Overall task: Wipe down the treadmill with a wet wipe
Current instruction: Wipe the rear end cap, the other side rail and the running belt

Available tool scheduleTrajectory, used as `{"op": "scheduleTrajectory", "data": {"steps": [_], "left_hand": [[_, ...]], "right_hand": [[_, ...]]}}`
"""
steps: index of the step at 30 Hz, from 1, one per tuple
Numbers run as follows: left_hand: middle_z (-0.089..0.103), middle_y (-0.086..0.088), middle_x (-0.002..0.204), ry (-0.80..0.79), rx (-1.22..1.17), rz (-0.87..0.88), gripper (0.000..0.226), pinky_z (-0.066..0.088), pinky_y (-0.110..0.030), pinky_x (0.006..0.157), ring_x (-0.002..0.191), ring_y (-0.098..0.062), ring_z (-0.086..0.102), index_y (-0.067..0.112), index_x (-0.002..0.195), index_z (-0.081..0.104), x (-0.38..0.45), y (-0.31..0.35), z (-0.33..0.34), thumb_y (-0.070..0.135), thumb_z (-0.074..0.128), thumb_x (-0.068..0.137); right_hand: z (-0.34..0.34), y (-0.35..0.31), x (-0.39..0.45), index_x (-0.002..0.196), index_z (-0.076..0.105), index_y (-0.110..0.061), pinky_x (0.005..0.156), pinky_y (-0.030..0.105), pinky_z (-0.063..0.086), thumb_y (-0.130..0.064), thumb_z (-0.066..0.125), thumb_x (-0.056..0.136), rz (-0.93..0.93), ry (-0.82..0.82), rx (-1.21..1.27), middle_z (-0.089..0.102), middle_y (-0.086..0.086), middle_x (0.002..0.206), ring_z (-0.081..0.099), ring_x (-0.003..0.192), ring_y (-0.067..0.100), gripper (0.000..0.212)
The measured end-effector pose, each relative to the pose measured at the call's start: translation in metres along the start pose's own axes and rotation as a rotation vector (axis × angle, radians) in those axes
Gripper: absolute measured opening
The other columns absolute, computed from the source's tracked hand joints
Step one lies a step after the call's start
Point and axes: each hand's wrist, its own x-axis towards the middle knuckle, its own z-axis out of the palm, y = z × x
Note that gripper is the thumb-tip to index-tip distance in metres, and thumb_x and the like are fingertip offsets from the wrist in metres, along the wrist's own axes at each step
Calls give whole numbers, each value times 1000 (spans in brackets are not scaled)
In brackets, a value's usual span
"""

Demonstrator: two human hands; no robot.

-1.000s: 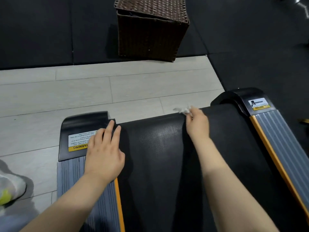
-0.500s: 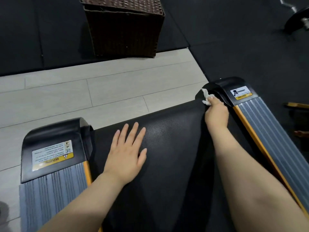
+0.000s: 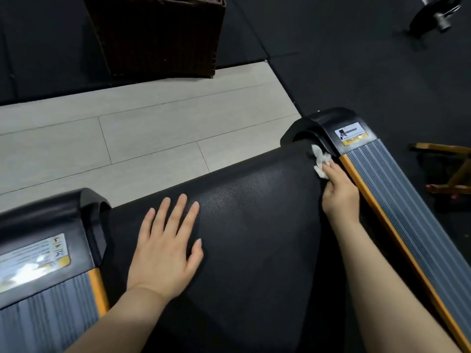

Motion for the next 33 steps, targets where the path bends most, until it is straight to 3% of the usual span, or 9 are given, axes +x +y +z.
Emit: {"op": "scheduleTrajectory", "data": {"steps": [6, 9, 12, 14, 17, 23, 27, 31, 33], "left_hand": [[29, -9, 160, -25, -10, -9, 67, 17, -50, 121, 149, -32, 24, 18, 154, 33, 2, 0, -1, 47, 30, 93], [28, -6, 161, -54, -35, -9, 67, 14, -47, 122, 150, -29, 22, 20, 154, 34, 2, 2, -7, 48, 29, 93], [26, 2, 162, -68, -201, -24, 67, 12, -33, 123, 150, -17, 21, 21, 154, 33, 6, -4, -27, 47, 26, 92], [35, 2, 159, -76, -254, -30, 62, 22, -31, 117, 144, -16, 34, 20, 152, 34, 12, -23, -46, 41, 35, 94], [57, -12, 138, 10, -149, -95, 54, 35, -42, 108, 132, -30, 48, 11, 138, 51, 13, -73, -74, 31, 43, 88], [57, -6, 138, -125, -238, -198, 53, 39, -43, 107, 131, -28, 48, 19, 135, 55, 18, -168, -90, 40, 31, 93], [51, -6, 147, -216, -359, -301, 44, 35, -39, 111, 136, -28, 43, 20, 141, 50, 23, -193, -85, 35, 37, 102], [48, 0, 149, -289, -268, -250, 48, 37, -41, 108, 134, -27, 45, 29, 145, 42, 9, -197, -77, 46, 33, 102], [48, 3, 149, -290, -256, -241, 49, 38, -41, 106, 133, -26, 45, 32, 146, 40, 10, -198, -79, 50, 32, 101]], "right_hand": [[-20, 15, -77, 136, 54, -11, 114, 29, 28, 6, 42, 92, 421, 133, -107, 42, 3, 150, 38, 139, 22, 49], [15, -27, -50, 136, 51, -4, 114, 37, 31, 9, 37, 88, 373, 197, -60, 42, 12, 149, 38, 138, 30, 51], [44, -80, -17, 136, 51, -6, 110, 18, 23, 11, 38, 88, 259, 162, 3, 41, 10, 150, 36, 139, 25, 53], [60, -119, -4, 124, 58, -4, 100, 16, 30, 12, 39, 87, 148, 72, -32, 49, 9, 143, 46, 130, 26, 45], [84, -185, -10, 127, 60, -10, 99, 31, 41, 5, 40, 89, -48, -354, -197, 58, 10, 133, 53, 121, 30, 46], [123, -309, -74, 125, 65, -22, 105, 26, 38, -6, 40, 94, -471, -955, -126, 59, 0, 135, 49, 127, 19, 43], [140, -314, -65, 125, 64, -23, 98, 18, 34, -15, 43, 99, -438, -1098, -110, 60, -3, 134, 50, 125, 17, 35], [128, -271, -15, 115, 69, -26, 100, 28, 42, -14, 47, 93, -195, -909, -402, 63, 0, 129, 54, 121, 23, 33], [130, -270, -3, 111, 71, -19, 99, 31, 45, -10, 47, 91, -128, -930, -569, 65, 1, 124, 57, 116, 25, 33]]}}
